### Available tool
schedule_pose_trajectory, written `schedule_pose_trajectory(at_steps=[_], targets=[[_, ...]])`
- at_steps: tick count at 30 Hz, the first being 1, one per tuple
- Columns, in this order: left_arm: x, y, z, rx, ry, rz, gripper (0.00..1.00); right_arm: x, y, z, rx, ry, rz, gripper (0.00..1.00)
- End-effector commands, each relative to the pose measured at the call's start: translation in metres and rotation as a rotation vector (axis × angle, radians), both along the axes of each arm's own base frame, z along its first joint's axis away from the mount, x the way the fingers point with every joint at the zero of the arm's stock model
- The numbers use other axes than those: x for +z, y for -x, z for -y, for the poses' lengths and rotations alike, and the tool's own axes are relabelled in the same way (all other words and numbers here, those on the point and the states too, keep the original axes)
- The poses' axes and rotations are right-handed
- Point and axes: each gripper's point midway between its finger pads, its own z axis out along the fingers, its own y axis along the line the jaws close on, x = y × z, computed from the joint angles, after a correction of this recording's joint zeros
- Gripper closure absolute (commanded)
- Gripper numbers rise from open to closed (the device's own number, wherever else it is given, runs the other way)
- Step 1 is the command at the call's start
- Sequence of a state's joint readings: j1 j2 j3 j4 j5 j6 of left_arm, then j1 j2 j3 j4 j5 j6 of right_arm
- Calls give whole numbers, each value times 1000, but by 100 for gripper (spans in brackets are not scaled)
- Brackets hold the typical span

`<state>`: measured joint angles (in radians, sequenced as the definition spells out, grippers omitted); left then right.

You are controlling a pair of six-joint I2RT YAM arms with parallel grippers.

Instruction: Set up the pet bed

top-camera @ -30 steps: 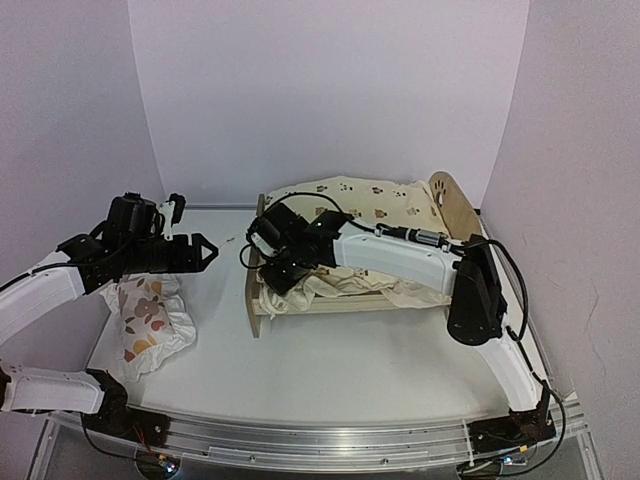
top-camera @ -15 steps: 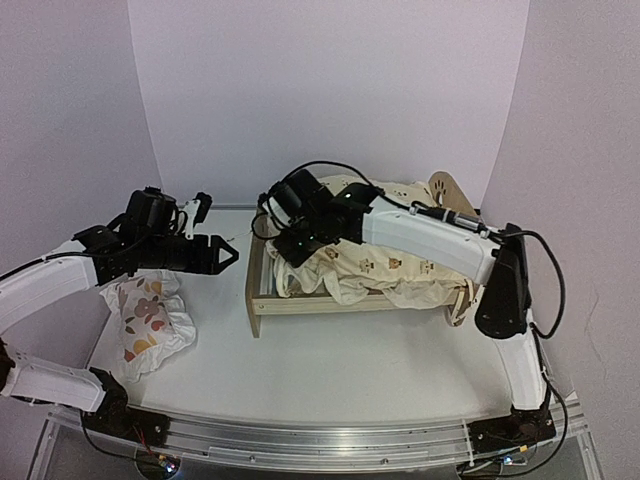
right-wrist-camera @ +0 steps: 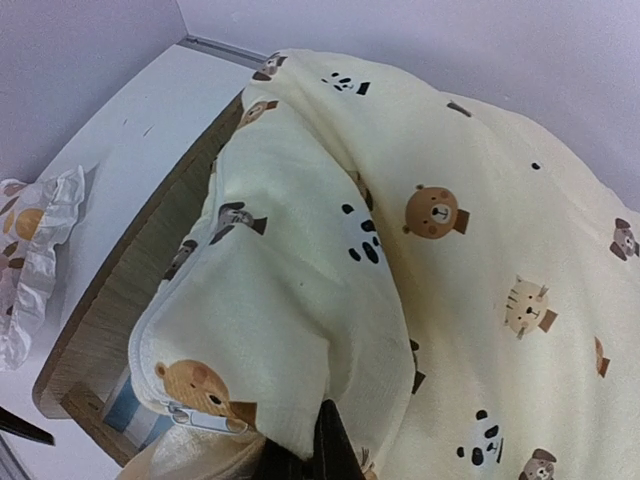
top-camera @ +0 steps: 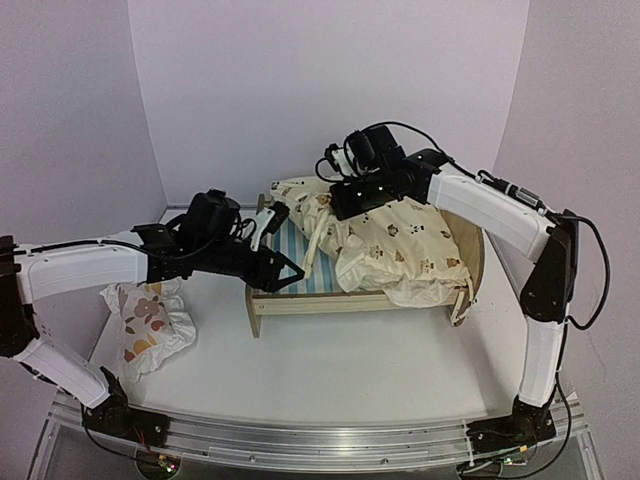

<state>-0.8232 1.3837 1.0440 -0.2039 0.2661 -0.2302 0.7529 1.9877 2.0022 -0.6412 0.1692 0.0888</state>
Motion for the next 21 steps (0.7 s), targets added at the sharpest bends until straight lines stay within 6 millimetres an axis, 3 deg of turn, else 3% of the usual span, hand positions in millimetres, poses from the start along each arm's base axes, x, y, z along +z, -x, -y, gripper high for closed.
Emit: schedule_pose_trajectory(at_steps=[1,7,11,21], targets=[[13,-19,24,-23,1,129,35,25,1,-1,-4,-55,39,100],[-5,-36,28,-11,-77,182,50,31,0,7,-9,-54,50,100],[-8,-47,19,38,-131,236,52,32,0,10,-8,-52,53,100],[-37,-68,33,12,-219,300,54,31,0,15,-8,-47,51,100]])
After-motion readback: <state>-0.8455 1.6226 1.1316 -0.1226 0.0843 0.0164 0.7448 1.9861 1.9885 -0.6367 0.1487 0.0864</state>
